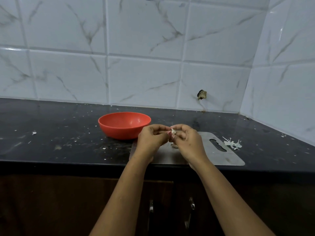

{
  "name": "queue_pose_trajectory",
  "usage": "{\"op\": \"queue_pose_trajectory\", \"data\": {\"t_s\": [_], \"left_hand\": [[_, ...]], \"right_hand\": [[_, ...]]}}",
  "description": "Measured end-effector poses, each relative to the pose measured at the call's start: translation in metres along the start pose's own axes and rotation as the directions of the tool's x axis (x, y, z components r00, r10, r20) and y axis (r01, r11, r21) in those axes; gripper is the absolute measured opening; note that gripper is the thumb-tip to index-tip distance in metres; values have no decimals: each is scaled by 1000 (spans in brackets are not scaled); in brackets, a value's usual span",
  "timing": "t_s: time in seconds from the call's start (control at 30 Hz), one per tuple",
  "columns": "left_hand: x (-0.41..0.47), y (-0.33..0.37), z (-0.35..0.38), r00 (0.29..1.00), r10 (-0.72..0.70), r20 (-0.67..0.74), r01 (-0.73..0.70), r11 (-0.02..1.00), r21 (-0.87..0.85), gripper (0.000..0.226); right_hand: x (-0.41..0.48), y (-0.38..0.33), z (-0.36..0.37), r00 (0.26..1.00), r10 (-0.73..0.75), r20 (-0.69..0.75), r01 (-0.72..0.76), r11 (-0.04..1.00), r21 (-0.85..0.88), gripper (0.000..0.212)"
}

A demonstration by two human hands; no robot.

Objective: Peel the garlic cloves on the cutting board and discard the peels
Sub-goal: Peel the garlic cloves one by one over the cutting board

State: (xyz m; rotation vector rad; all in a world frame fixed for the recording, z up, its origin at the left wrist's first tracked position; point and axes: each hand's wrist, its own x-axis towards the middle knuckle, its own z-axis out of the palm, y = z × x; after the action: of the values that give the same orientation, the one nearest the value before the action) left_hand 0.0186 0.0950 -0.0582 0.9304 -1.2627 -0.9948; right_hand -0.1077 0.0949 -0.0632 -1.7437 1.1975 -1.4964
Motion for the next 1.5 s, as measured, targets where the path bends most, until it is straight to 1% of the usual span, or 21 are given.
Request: {"op": "queue_pose_trajectory", "data": {"t_s": [0.1,0.17,0.27,0.37,0.6,0.7,0.8,0.93,1.07,1.13,1.17,1.23,1.3,1.37,1.5], "left_hand": [[-1,-1,-1,1000,6,-27,-4,999,54,15],[-1,-2,-1,999,-6,-39,9,995,95,18],[1,-4,-2,1000,-13,-17,15,990,138,21],[2,-5,-2,1000,-9,-3,9,981,193,20],[3,-5,-3,1000,-11,-4,12,975,222,16],[5,-4,-3,999,-35,-4,35,988,149,16],[6,-5,-4,999,-33,-16,35,989,144,16],[7,-9,-2,998,-56,-42,61,993,105,15],[10,-12,0,992,-60,-108,67,996,61,12],[10,-11,-2,990,-76,-120,74,997,-20,15],[10,-10,-2,991,-82,-109,77,996,-52,18],[11,-9,-3,994,-85,-69,80,994,-70,26],[10,-9,-3,996,-85,-22,84,994,-68,26],[8,-6,-3,996,-89,29,91,992,-83,24],[6,-1,-4,986,-117,118,131,985,-112,22]], "right_hand": [[-2,1,2,994,-109,13,109,970,-219,26],[-3,1,3,985,-171,19,168,933,-318,31],[-6,0,6,977,-210,35,205,889,-410,29],[-9,-2,6,976,-213,57,212,844,-493,26],[-9,-7,10,975,-194,108,219,773,-596,22],[-9,-9,11,972,-177,156,235,780,-580,18],[-8,-9,11,968,-158,193,239,809,-538,18],[-4,-4,9,981,-168,102,196,864,-464,17],[1,1,9,996,-92,9,88,911,-402,11],[2,2,10,998,-63,1,57,901,-430,7],[2,2,10,998,-63,4,58,887,-458,6],[1,1,9,996,-88,-5,76,885,-459,13],[0,0,7,995,-101,-21,86,929,-361,15],[1,0,7,995,-93,-21,84,957,-279,11],[1,2,6,993,-112,-28,97,942,-321,13]]}}
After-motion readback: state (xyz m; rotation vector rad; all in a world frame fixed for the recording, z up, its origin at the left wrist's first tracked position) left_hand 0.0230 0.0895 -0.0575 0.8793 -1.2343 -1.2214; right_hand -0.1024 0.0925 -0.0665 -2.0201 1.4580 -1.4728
